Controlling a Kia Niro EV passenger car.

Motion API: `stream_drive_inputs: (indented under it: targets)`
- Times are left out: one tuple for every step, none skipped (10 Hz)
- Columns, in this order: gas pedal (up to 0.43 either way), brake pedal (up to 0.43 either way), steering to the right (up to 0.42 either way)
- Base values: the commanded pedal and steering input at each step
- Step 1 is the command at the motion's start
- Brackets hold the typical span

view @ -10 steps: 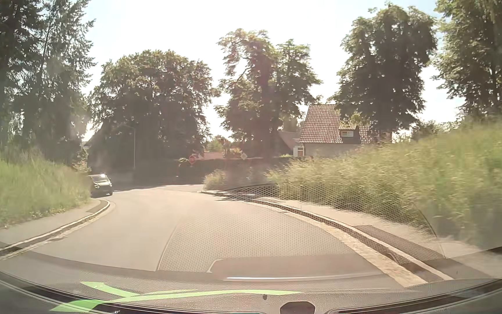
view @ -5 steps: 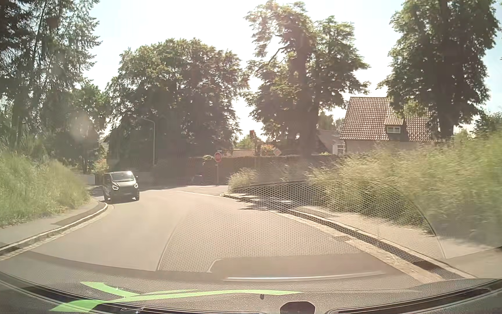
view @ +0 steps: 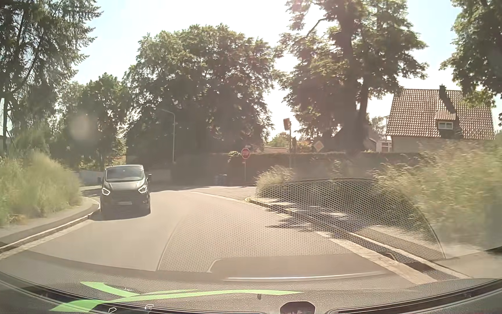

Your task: Follow the waypoints while adhering to traffic rules and regulations

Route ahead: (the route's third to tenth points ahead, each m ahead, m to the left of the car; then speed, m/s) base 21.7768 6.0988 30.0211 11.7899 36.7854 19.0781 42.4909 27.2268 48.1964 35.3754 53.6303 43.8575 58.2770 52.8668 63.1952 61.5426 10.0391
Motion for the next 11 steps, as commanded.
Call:
stream_drive_inputs:
  targets:
    - [0.079, 0.000, -0.089]
    - [0.079, 0.000, -0.095]
    - [0.087, 0.000, -0.100]
    - [0.087, 0.000, -0.101]
    - [0.087, 0.000, -0.100]
    - [0.087, 0.000, -0.099]
    - [0.087, 0.000, -0.099]
    - [0.087, 0.000, -0.099]
    - [0.087, 0.000, -0.099]
    - [0.087, 0.000, -0.099]
    - [0.087, 0.000, -0.100]
